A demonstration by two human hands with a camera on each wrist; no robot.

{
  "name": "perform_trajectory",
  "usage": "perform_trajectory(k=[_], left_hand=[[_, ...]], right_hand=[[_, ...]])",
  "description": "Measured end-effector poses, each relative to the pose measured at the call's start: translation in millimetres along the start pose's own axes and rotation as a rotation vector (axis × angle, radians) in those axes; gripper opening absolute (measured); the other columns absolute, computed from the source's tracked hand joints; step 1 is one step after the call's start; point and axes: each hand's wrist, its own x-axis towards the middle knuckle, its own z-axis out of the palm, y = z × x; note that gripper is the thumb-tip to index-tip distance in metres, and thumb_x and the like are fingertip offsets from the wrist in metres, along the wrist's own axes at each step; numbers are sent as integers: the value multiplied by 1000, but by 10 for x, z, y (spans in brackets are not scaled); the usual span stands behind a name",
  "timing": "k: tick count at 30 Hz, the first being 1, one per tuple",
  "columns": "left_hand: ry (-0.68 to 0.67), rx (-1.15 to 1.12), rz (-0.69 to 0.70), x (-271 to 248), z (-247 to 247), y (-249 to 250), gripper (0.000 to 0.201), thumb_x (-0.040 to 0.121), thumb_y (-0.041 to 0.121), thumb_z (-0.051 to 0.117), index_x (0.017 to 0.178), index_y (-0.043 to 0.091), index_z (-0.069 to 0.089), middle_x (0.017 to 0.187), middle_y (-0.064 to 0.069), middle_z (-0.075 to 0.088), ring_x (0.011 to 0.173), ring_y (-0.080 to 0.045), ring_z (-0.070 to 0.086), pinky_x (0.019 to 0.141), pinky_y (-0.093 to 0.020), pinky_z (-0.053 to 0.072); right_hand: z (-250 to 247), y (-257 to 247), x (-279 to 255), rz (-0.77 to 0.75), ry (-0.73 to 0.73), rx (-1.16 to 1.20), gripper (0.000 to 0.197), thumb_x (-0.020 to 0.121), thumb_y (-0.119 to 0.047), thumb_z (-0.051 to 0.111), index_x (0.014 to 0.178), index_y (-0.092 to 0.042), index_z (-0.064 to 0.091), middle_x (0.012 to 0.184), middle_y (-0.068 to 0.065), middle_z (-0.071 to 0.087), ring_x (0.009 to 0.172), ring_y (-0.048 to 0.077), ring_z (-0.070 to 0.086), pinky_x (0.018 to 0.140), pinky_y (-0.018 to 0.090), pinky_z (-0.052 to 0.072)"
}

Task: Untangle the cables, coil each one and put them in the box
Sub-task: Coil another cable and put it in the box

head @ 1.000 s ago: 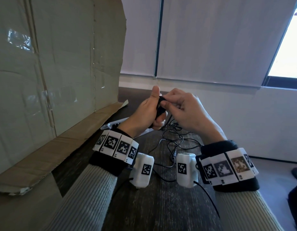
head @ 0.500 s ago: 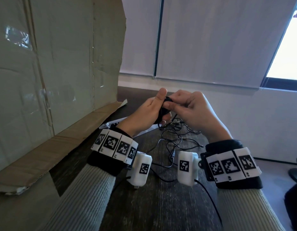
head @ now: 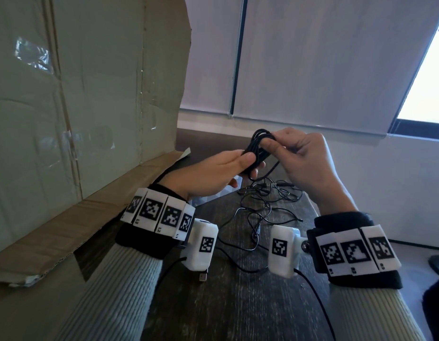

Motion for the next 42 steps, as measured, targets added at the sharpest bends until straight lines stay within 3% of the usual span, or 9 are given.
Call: perform_trajectory(k=[7, 14, 18, 20, 24, 28, 32, 37, 42], left_hand=[[221, 403, 138, 48, 31, -39, 23, 102, 20, 38, 104, 1, 52, 64, 9, 42, 50, 8, 43, 50, -10, 33], [239, 680, -7, 46, -68, -118, 20, 103, 24, 36, 105, 9, 49, 63, 5, 43, 49, 0, 46, 47, -12, 33], [79, 779, -138, 116, 42, -174, 17, 101, 20, 39, 113, 10, 47, 89, -5, 56, 75, -15, 51, 62, -21, 35], [23, 811, -119, 156, 125, -179, 17, 99, 17, 42, 115, 12, 48, 102, -5, 54, 93, -22, 53, 75, -29, 38], [29, 837, 23, 128, 184, -17, 17, 101, 17, 39, 112, 12, 50, 92, 3, 40, 84, -16, 43, 75, -27, 34], [100, 813, 197, 18, 158, 214, 14, 100, 11, 37, 92, 22, 40, 83, 3, 43, 73, -12, 45, 67, -23, 34], [137, 635, 215, -60, 107, 332, 17, 101, 15, 34, 96, 3, 45, 77, -2, 46, 61, -10, 36, 57, -25, 30], [134, 425, 176, -82, 81, 316, 22, 102, 23, 30, 85, 13, 38, 75, -10, 40, 67, -20, 32, 67, -51, 38], [126, 364, 188, -65, 68, 287, 30, 100, 24, 28, 98, -3, 42, 80, -10, 43, 72, -25, 36, 74, -55, 40]], right_hand=[[-2, -99, -13, 61, -16, 25, 16, 86, -16, 72, 94, -29, 75, 84, -5, 72, 80, 5, 64, 79, 23, 50], [-222, -203, -57, 265, -523, -557, 16, 91, -21, 66, 80, -28, 76, 47, -15, 54, 44, 1, 41, 52, 16, 37], [-164, -312, -49, 123, -408, -613, 21, 92, -21, 63, 88, -36, 76, 63, -12, 60, 60, 4, 51, 68, 16, 44], [-162, -311, -43, 43, -316, -681, 18, 92, -28, 63, 87, -41, 74, 75, -8, 60, 76, 16, 55, 87, 35, 45], [-266, -194, -26, -9, -160, -560, 13, 89, -33, 63, 87, -44, 71, 82, -9, 64, 82, 20, 60, 86, 50, 48], [-313, -75, -41, 3, -84, -190, 24, 92, -10, 62, 93, -32, 73, 77, -4, 63, 74, 9, 58, 73, 24, 50], [-252, -71, -71, 59, -82, 30, 25, 95, -2, 54, 114, -13, 67, 67, -18, 65, 64, -4, 49, 67, 9, 41], [-168, -138, -59, 74, -122, 121, 22, 98, -8, 51, 112, -13, 67, 73, -16, 63, 64, -4, 46, 67, 9, 38], [-192, -191, -73, 99, -98, 104, 25, 100, -7, 47, 119, -6, 63, 58, -24, 59, 57, -8, 48, 60, 4, 36]])
